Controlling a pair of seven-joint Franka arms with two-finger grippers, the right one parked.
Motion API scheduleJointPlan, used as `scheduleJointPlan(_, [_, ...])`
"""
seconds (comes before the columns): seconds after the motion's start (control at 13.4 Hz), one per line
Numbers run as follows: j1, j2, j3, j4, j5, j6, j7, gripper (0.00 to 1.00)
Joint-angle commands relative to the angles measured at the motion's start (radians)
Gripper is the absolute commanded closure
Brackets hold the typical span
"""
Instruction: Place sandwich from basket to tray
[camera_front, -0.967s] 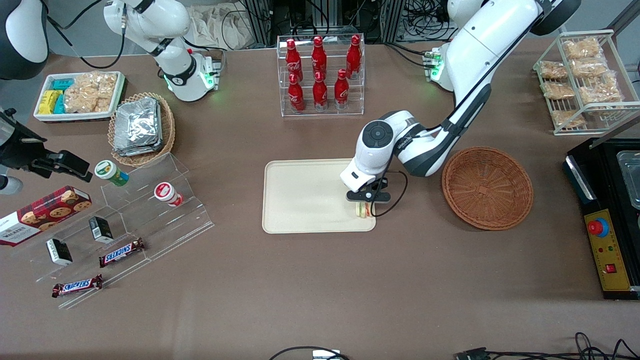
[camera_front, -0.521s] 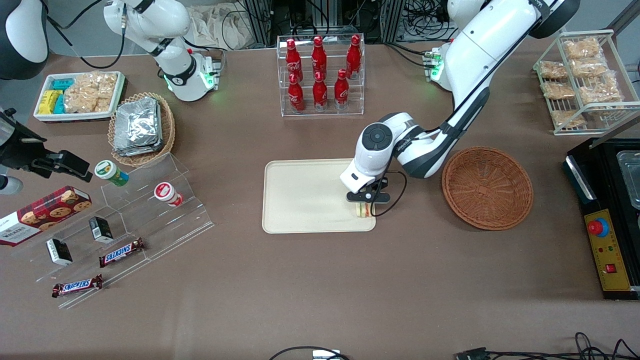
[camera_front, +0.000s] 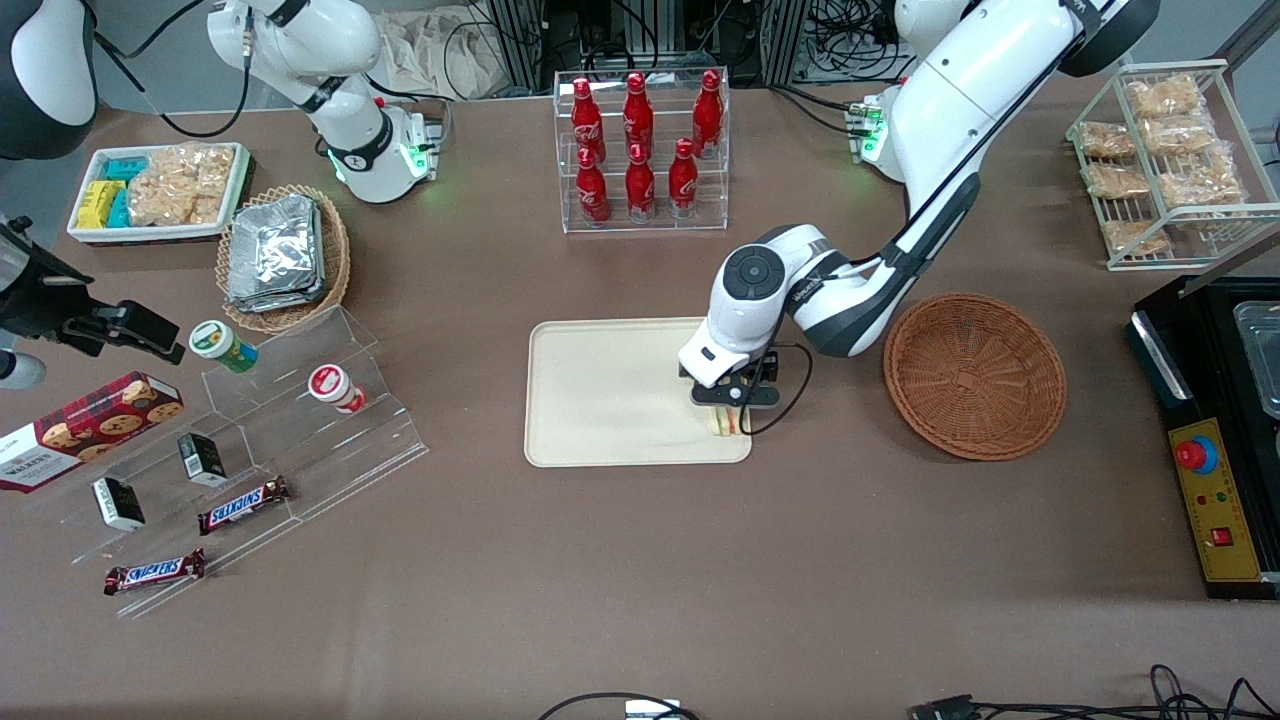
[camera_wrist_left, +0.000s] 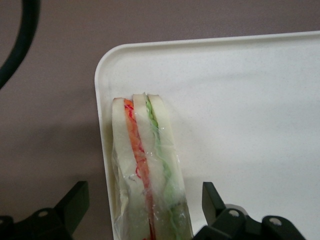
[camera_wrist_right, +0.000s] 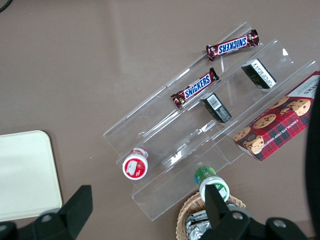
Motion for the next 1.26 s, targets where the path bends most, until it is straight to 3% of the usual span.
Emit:
scheduleJointPlan(0.0, [-0.004,-0.062,-0.007,0.069,-0.011,-0.161,0.002,0.00])
scheduleJointPlan(0.07, [-0.004,-0.096,-0.016,0.118,-0.031,-0.270,0.008,0.00])
scheduleJointPlan(0.22, [-0.004,-0.176,-0.019,0.233,-0.150,-0.469,0.054,0.00])
scheduleJointPlan(0.37, [0.007,-0.295,0.011,0.264,-0.218,-0.602,0.193,0.00])
scheduleJointPlan(0.6, [-0.003,-0.473,0.198,0.243,-0.323,-0.696,0.344,0.00])
scheduleJointPlan(0.89, [-0.004,-0.604,0.455,0.180,-0.419,-0.713,0.661,0.00])
scheduleJointPlan(1.19, [-0.004,-0.612,0.619,0.188,-0.426,-0.722,0.846,0.00])
